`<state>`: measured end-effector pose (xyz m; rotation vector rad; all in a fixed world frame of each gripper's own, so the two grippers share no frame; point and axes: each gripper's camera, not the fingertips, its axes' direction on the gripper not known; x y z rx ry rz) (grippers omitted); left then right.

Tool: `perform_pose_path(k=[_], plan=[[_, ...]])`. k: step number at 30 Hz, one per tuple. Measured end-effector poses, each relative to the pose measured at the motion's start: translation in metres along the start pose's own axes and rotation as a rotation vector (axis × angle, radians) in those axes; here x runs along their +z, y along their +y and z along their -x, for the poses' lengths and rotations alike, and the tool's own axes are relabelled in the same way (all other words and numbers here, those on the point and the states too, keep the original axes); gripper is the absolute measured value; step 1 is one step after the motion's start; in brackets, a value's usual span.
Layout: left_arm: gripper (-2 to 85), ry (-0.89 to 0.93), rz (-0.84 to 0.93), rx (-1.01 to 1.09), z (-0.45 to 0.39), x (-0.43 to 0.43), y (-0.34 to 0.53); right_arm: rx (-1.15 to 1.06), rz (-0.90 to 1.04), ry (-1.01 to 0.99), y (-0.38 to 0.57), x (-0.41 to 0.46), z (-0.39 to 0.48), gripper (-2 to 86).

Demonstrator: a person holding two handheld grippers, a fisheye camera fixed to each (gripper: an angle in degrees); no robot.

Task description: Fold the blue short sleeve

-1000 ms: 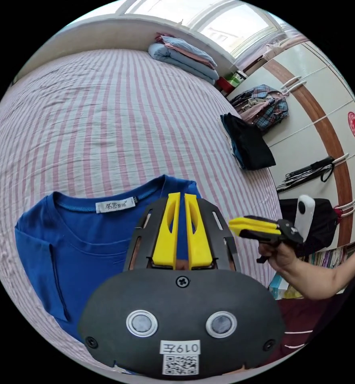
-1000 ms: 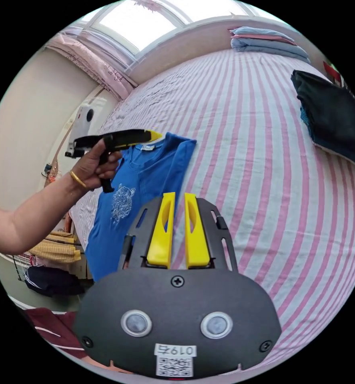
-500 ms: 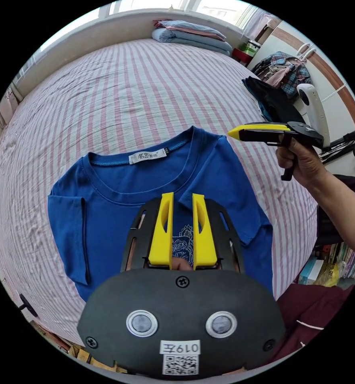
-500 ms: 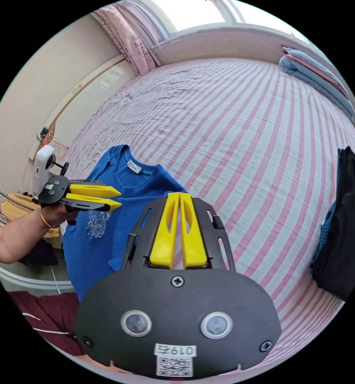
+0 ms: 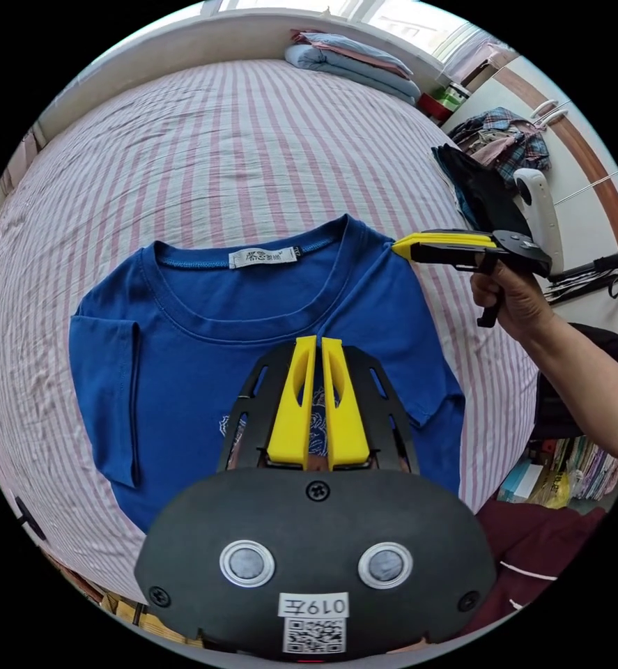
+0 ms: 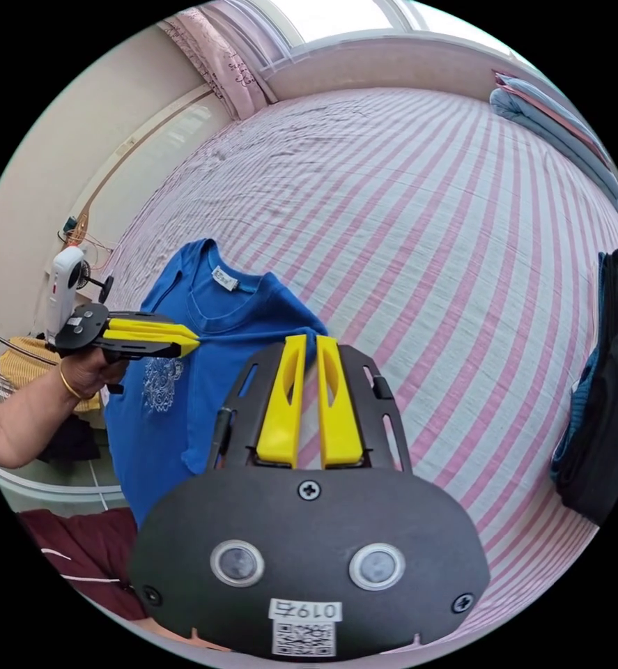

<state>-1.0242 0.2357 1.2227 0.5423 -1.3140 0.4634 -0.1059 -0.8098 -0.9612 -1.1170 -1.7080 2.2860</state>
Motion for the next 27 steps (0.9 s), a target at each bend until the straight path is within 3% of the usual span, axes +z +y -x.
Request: perform_pose_path(k=[11, 16, 21, 27], plan=[[0.5, 0.017, 0.011, -0.059, 0.082, -0.062, 0.006, -0.009, -0.01, -0.008, 0.001, -0.004, 0.017, 2.0], [0.7, 0.0, -0.03, -0.097, 0.112, -0.11, 0.022, -0.022, -0.115, 0.002, 0.021, -0.041, 0.045, 0.0], [0.9, -0.013, -0.07, -0.193, 0.143, -0.168, 0.084, -0.071, -0.053, -0.003, 0.076, -0.056, 0.094, -0.6], [0.7, 0.167, -0.043, -0.312, 0.145, -0.23, 0.221, -0.061, 0.077, -0.167, 0.137, -0.061, 0.15, -0.7]])
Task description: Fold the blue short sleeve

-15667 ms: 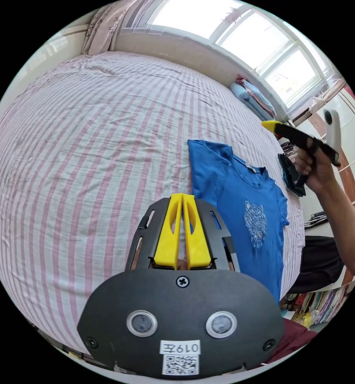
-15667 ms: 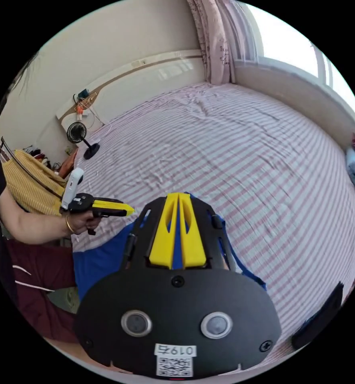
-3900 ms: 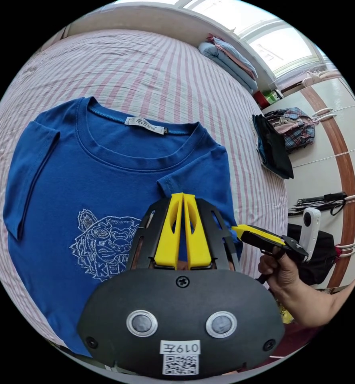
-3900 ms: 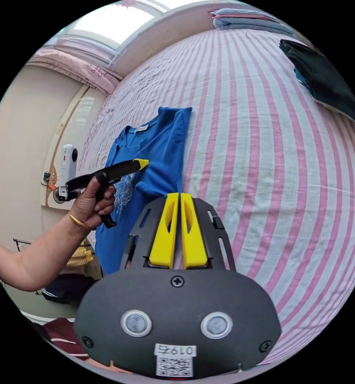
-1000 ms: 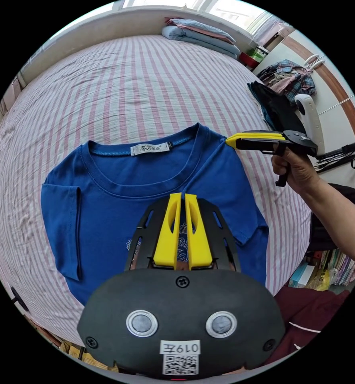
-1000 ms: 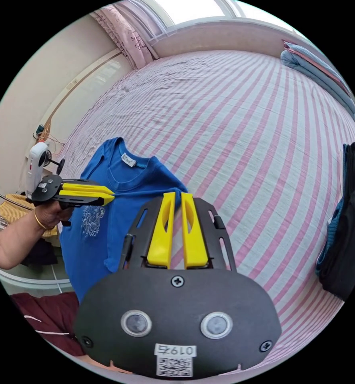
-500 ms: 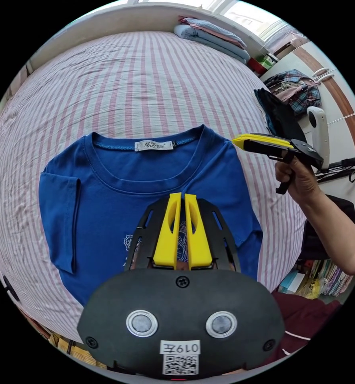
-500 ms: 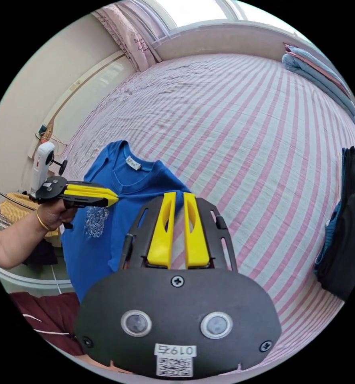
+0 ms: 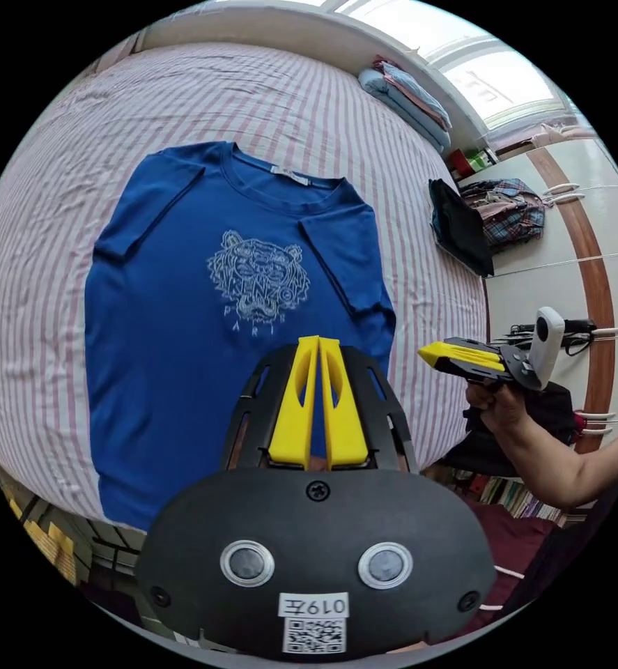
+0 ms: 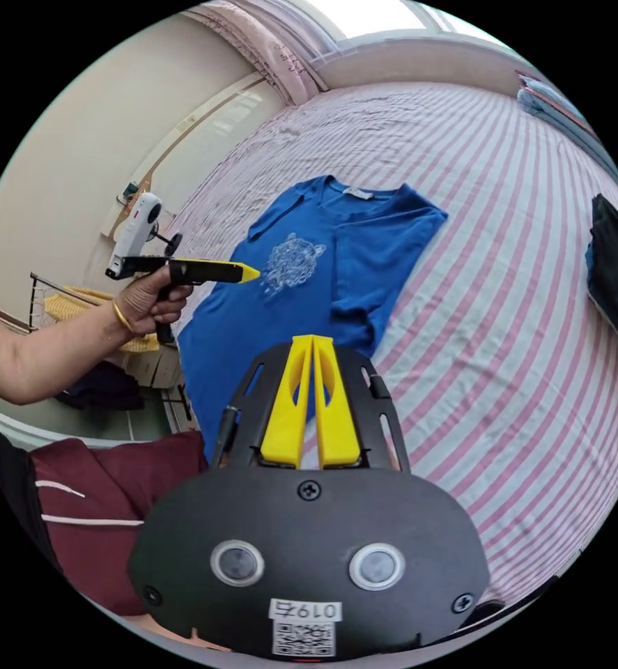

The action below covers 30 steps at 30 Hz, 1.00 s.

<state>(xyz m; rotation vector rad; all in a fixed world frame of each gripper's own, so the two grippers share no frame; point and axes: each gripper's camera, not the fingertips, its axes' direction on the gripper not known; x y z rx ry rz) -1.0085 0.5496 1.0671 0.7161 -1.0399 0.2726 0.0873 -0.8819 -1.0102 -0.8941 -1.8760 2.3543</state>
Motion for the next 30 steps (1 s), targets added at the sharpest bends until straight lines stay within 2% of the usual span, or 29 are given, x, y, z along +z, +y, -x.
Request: perform_pose_path(k=[3, 5, 9, 15, 21, 26, 30], plan=[[0.7, -0.031, 0.049, -0.073, 0.01, -0.033, 0.07, -0.054, 0.069, 0.049, 0.015, 0.002, 0.031, -0.7], [0.7, -0.089, 0.064, -0.149, 0.03, -0.068, 0.111, -0.03, 0.043, 0.063, 0.023, -0.006, 0.039, -0.7], [0.7, -0.144, 0.06, -0.183, 0.071, -0.124, 0.136, 0.109, -0.025, 0.014, 0.04, -0.022, 0.031, -0.6], [0.8, -0.194, 0.074, -0.098, 0.125, -0.183, 0.128, 0.142, -0.057, 0.15, 0.031, -0.023, 0.056, -0.2], [0.9, 0.031, 0.069, 0.185, 0.123, -0.154, 0.075, 0.072, -0.185, 0.295, -0.056, -0.01, 0.064, 4.5], [0.9, 0.018, 0.003, 0.351, 0.085, -0.141, 0.042, -0.093, -0.091, 0.461, -0.149, 0.029, 0.047, 1.9], [0.8, 0.075, 0.004, 0.319, 0.096, -0.133, 0.037, -0.29, 0.141, 0.528, -0.226, 0.067, 0.025, 3.8]])
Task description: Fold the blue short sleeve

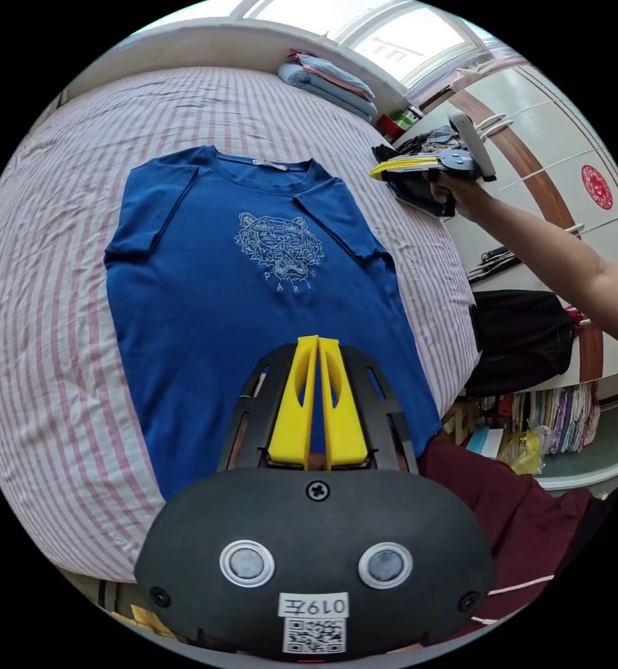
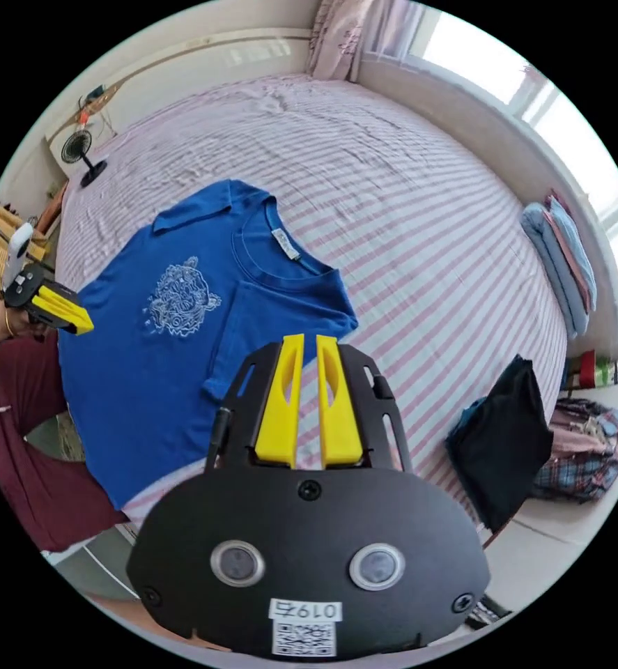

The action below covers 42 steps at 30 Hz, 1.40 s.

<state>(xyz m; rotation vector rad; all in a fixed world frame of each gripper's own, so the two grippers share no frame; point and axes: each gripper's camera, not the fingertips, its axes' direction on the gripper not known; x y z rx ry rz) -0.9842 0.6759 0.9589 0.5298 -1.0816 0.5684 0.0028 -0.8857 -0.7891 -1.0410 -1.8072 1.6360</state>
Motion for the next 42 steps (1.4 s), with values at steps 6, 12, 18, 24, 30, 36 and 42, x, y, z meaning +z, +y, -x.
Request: perform_pose_path(k=[6, 12, 18, 24, 30, 36, 42], plan=[[0.7, -0.029, 0.087, -0.005, 0.021, 0.006, 0.003, -0.226, 0.149, -0.033, -0.071, 0.046, -0.037, 5.0], [0.8, 0.002, 0.094, -0.003, 0.017, -0.002, -0.013, -0.399, 0.262, -0.106, -0.118, 0.085, -0.057, 6.5], [0.9, 0.009, 0.063, 0.08, -0.032, -0.001, -0.047, -0.497, 0.304, -0.209, -0.162, 0.104, -0.078, 6.4], [1.3, 0.132, 0.0, 0.213, -0.1, 0.019, -0.114, -0.565, 0.409, -0.303, -0.198, 0.129, -0.103, 6.1], [2.3, -0.049, -0.054, 0.487, -0.253, 0.085, -0.174, -0.594, 0.455, -0.331, -0.226, 0.146, -0.128, 5.2], [1.2, -0.145, -0.018, 0.553, -0.311, 0.142, -0.203, -0.609, 0.496, -0.389, -0.246, 0.159, -0.153, 5.4], [0.9, -0.053, 0.003, 0.509, -0.303, 0.16, -0.205, -0.6, 0.515, -0.449, -0.259, 0.174, -0.173, 3.9]])
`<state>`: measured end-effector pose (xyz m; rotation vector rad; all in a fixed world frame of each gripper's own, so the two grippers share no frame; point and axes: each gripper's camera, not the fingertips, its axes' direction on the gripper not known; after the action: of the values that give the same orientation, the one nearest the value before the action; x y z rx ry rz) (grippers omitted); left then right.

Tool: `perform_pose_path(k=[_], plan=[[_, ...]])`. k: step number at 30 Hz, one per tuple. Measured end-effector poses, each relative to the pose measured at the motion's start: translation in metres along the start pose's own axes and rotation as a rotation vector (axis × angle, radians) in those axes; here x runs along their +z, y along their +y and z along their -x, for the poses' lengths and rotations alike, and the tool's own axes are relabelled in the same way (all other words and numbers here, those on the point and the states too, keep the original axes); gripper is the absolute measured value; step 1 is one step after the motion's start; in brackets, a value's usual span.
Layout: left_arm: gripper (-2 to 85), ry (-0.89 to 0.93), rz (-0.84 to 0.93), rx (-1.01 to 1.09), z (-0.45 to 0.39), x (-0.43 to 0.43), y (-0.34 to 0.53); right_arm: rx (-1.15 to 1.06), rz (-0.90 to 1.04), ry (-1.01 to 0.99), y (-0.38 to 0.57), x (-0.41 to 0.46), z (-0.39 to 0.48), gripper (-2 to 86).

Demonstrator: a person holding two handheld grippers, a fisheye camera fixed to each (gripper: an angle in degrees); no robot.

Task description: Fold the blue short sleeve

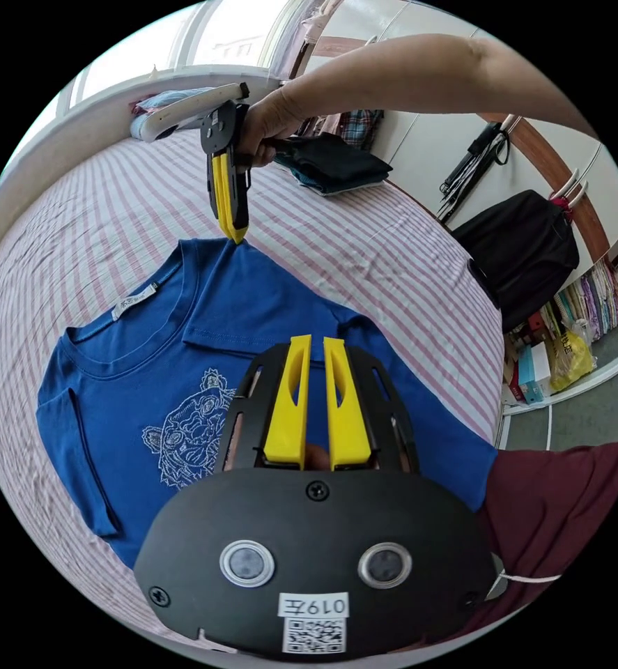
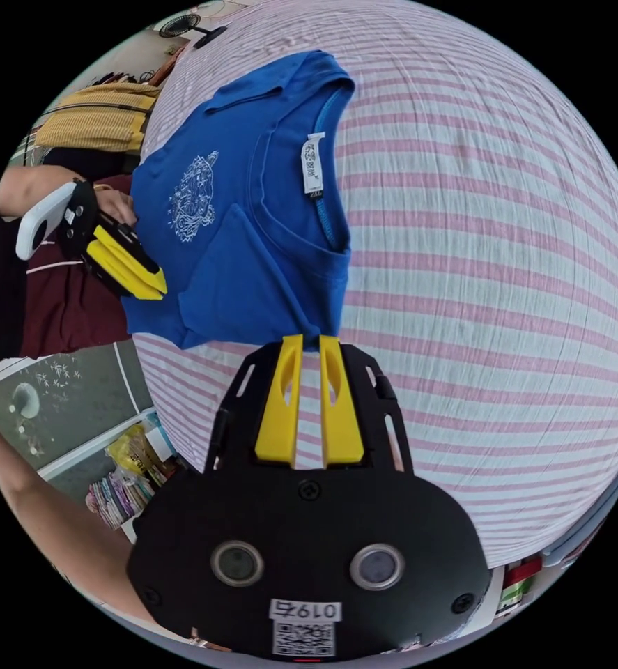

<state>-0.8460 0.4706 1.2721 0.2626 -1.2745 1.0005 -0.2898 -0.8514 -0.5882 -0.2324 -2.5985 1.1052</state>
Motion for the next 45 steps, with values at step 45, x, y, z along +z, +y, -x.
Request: perform_pose_path(k=[45], plan=[[0.5, -0.034, 0.075, -0.138, 0.071, 0.055, -0.001, 0.175, -0.037, -0.101, 0.045, 0.039, -0.02, 7.8]])
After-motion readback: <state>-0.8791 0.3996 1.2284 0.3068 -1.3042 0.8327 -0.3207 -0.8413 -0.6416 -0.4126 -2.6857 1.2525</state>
